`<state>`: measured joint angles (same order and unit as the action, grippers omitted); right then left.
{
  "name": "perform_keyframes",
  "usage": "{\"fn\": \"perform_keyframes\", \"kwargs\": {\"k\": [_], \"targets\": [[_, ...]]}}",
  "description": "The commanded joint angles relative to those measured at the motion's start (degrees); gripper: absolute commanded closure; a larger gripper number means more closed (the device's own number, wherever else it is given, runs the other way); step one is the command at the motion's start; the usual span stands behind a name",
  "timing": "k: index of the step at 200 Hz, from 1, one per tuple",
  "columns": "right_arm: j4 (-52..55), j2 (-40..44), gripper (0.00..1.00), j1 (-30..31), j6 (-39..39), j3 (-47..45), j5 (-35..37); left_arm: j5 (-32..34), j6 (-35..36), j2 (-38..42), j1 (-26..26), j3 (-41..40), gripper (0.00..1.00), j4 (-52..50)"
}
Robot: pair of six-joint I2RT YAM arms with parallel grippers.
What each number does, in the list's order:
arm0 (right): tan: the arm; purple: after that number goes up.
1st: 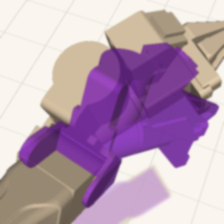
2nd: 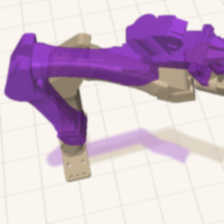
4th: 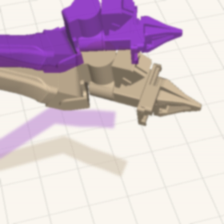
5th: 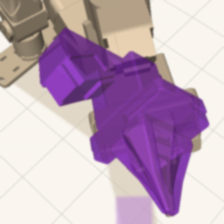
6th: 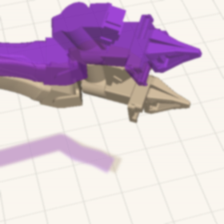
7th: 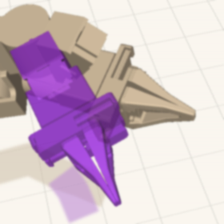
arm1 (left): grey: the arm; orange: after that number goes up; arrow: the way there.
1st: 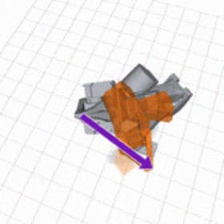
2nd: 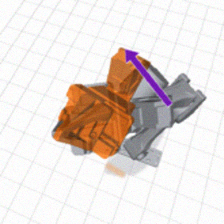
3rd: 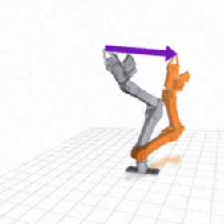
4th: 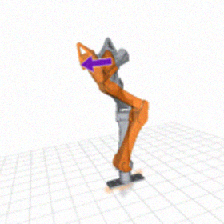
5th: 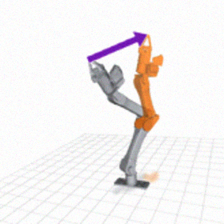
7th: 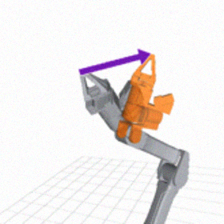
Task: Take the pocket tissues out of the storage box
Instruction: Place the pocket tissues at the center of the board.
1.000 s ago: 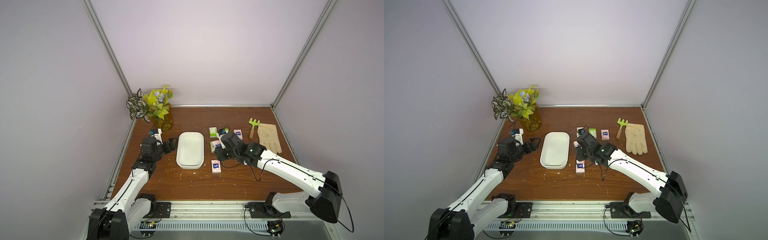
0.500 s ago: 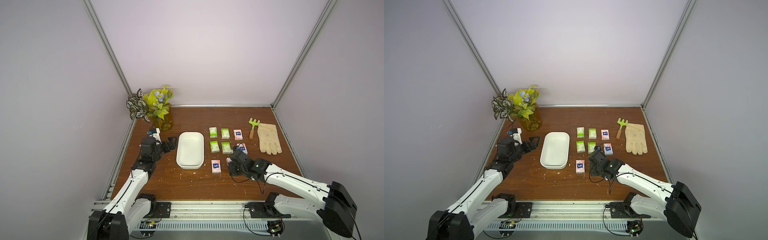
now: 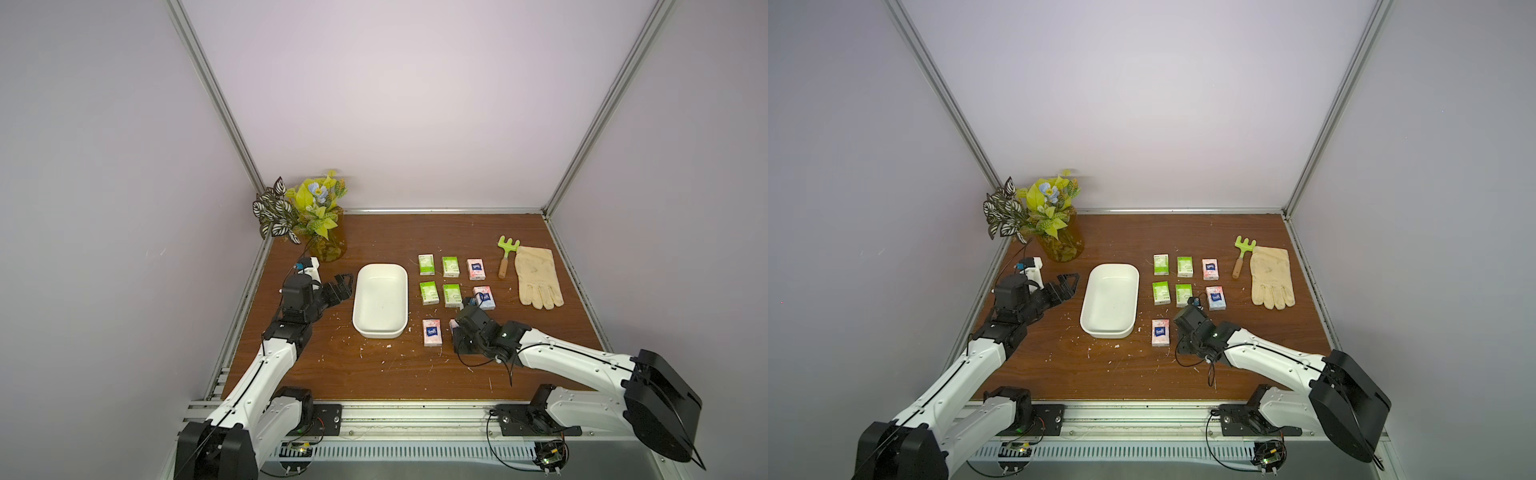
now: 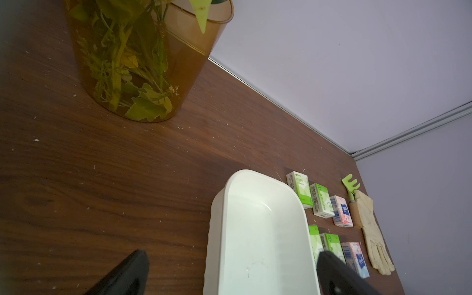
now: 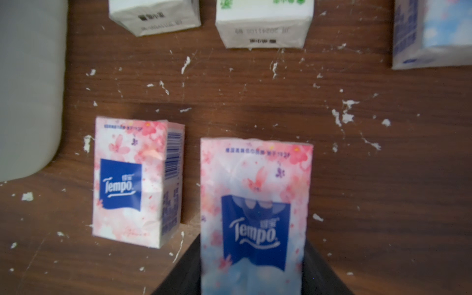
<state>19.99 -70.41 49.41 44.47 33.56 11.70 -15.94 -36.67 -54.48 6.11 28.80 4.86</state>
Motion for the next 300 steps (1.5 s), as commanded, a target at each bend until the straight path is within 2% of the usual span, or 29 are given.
{"fn": "perform_keyframes", "kwargs": {"k": [1, 86, 147, 199, 214, 249, 278, 300], "targets": [[-1.67, -1.06, 0.45, -0.19, 2.45, 0.11, 1.29, 1.1, 0.43, 0.89, -0.66, 2.14, 0.01, -1.35], [-0.43, -6.4, 0.38, -0.33, 2.48, 1.68, 1.13, 1.19, 1.07, 0.0, -0.66, 2.95, 0.01, -2.13], [4.76, -4.29, 0.18, -0.34, -0.11, 5.75, 2.25, 1.53, 1.97, 0.43, -0.66, 4.03, 0.01, -3.6], [10.93, 2.24, 0.07, -1.11, -4.05, 13.25, 5.69, 4.0, 5.16, 2.3, -0.75, 8.61, 0.01, -7.93], [11.04, 4.48, 0.02, -3.31, -8.08, 15.77, 6.42, 6.17, 7.4, 3.12, -0.75, 10.6, 0.01, -10.25], [10.15, 8.55, 0.01, -14.21, -20.25, 20.51, 7.05, 14.56, 12.86, 5.45, -0.92, 14.93, 0.01, -14.28], [4.31, 11.7, 0.01, -21.47, -30.2, 21.1, 9.02, 22.29, 16.05, 8.23, -0.92, 16.14, 0.01, -13.74], [-1.18, 13.6, 0.01, -27.24, -34.92, 19.43, 8.69, 28.8, 18.56, 10.77, -0.92, 15.37, 0.01, -12.1]]}}
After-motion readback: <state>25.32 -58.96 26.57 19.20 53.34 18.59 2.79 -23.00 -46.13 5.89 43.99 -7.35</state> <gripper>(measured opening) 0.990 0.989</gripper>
